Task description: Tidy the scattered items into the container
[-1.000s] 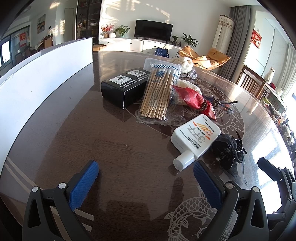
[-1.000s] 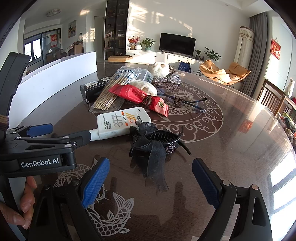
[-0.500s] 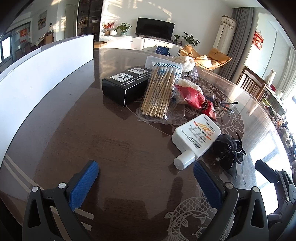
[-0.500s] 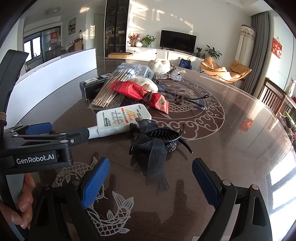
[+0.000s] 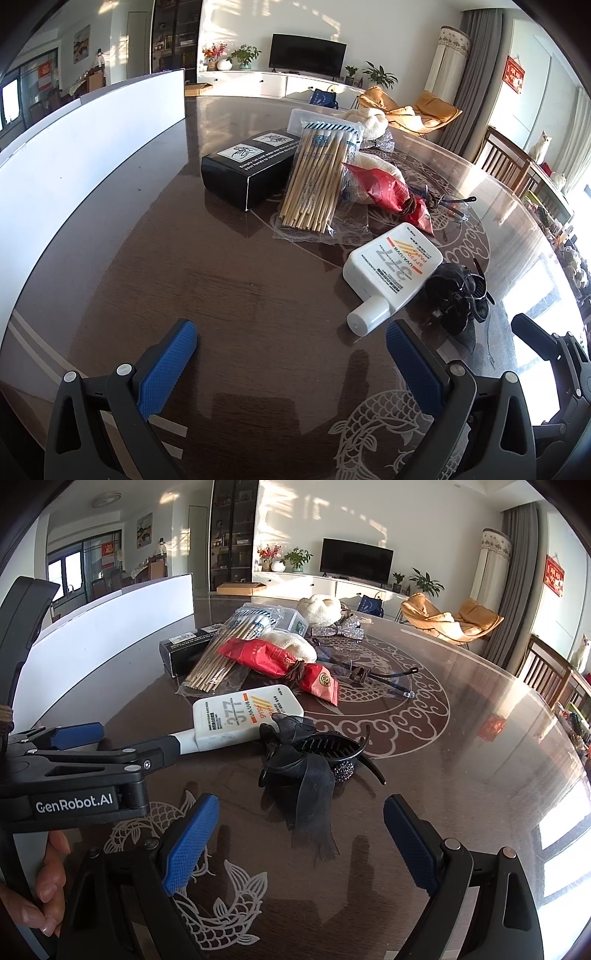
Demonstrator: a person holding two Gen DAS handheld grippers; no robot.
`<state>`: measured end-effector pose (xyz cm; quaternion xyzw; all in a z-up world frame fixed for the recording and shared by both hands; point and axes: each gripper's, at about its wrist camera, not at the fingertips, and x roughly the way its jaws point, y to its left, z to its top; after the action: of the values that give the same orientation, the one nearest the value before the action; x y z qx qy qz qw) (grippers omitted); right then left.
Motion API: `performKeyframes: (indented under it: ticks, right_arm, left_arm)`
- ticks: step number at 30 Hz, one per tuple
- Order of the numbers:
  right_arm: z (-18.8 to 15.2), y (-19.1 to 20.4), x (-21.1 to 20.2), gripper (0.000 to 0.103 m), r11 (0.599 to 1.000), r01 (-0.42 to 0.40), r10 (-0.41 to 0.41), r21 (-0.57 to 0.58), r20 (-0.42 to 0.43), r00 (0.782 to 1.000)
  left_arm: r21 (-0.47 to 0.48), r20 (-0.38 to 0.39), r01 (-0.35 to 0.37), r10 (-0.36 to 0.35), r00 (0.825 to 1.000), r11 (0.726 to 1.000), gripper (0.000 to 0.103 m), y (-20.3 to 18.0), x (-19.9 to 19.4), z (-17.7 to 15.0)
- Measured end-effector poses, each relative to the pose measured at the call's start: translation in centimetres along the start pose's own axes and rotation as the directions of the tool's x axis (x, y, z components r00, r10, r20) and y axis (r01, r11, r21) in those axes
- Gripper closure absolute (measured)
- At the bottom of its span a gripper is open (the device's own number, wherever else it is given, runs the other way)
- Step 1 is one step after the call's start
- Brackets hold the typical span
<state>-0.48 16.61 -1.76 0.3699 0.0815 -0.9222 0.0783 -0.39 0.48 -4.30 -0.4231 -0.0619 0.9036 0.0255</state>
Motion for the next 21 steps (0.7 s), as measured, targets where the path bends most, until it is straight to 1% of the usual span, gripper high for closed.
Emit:
performKeyframes:
  ticks: [21]
  right_arm:
    - [-0.07, 0.14, -0.13, 0.012, 1.000, 0.001, -0.001, 0.001, 0.011, 1.000]
  left_arm:
    - [0.008, -0.005, -0.006, 0.006, 1.000, 1.000, 0.000, -0.07, 0.37, 0.05]
